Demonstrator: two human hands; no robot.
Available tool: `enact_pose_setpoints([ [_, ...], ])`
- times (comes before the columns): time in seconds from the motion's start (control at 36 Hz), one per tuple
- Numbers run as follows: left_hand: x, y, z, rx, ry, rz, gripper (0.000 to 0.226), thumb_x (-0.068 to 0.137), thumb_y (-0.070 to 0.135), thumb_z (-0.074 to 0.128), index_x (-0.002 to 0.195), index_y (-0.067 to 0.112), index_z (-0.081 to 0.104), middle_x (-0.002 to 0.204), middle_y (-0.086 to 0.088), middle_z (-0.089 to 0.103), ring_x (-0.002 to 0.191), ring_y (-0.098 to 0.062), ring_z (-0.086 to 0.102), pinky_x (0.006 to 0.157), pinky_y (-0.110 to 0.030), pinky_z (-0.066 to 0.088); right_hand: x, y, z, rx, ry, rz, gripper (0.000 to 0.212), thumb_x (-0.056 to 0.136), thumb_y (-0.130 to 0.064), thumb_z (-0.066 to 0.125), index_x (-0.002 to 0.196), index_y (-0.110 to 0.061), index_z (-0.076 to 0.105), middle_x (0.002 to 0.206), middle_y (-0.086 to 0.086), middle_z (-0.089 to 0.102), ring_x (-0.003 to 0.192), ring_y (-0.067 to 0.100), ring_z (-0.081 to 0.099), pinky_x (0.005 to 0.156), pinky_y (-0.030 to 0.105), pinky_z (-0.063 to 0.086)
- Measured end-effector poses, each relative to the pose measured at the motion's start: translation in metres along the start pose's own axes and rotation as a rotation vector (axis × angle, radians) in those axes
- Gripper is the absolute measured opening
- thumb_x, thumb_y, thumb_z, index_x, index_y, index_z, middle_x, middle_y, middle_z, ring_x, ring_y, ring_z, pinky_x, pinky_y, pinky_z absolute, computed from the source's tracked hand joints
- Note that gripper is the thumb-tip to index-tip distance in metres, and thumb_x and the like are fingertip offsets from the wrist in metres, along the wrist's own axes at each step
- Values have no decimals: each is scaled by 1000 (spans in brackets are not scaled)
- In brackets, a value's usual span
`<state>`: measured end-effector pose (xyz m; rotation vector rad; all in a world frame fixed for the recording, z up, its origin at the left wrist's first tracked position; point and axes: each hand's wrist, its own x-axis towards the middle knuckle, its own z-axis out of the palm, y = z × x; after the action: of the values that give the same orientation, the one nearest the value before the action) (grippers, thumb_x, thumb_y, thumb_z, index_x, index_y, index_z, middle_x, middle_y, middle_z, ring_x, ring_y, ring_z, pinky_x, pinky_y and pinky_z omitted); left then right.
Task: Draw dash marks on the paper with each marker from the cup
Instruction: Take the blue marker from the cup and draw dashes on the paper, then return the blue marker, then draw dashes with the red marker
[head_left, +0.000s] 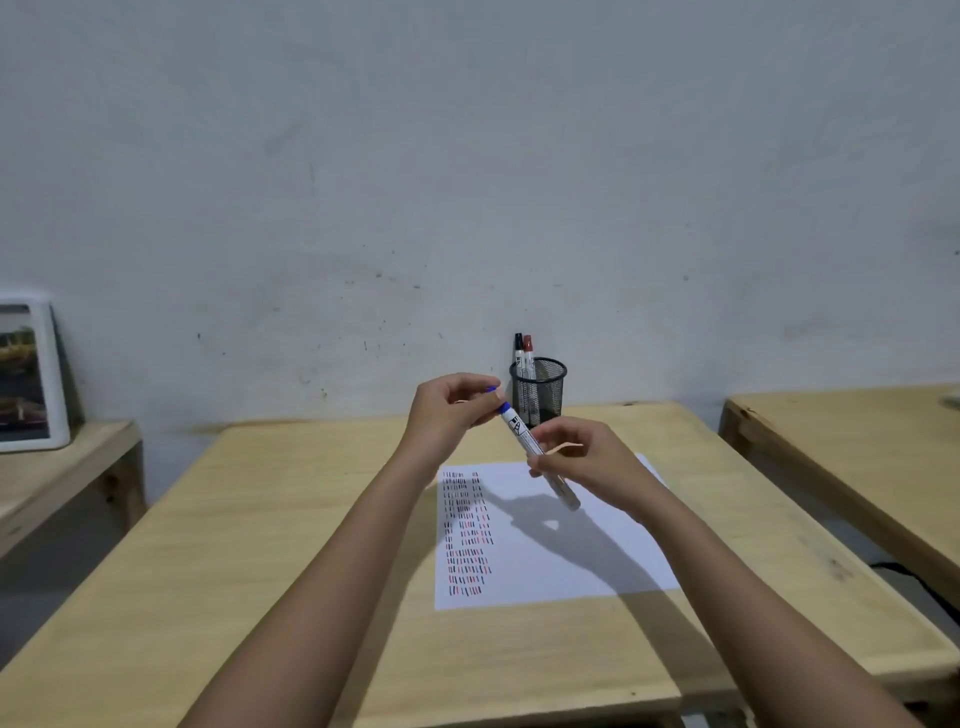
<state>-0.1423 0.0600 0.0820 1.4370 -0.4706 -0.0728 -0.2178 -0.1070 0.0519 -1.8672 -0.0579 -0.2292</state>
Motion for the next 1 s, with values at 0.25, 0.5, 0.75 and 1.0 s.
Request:
enact_pose_setpoints([
  [0.25,70,-6,10,175,-116,19,7,86,19,66,88,16,71,83,0,71,79,-9,67,83,-23,52,63,-5,-32,-116,103,-52,13,75,-5,70,85,-13,66,75,3,59,69,16,60,69,33,57],
  [0.5,137,-82,19,596,-95,-113,59,74,34,76,122,10,50,119,-4,51,116,-22,50,97,-31,41,149,2,-68,-71,485,-123,17,75,-6,69,79,-17,56,70,-1,58,64,19,56,77,43,55],
  [0.75,157,-136,38,391,-62,-127,71,56,30,87,118,18,55,122,-6,58,115,-21,55,95,-40,49,201,47,-65,-208,492,-79,13,80,-17,67,74,-11,58,64,2,57,57,11,48,50,9,36],
  [1.0,165,-161,35,335,-63,-66,72,52,38,88,115,25,56,118,1,62,106,-8,61,85,-25,51,224,64,-53,-460,331,30,16,73,-13,71,76,-15,56,68,2,60,58,11,54,49,19,39],
])
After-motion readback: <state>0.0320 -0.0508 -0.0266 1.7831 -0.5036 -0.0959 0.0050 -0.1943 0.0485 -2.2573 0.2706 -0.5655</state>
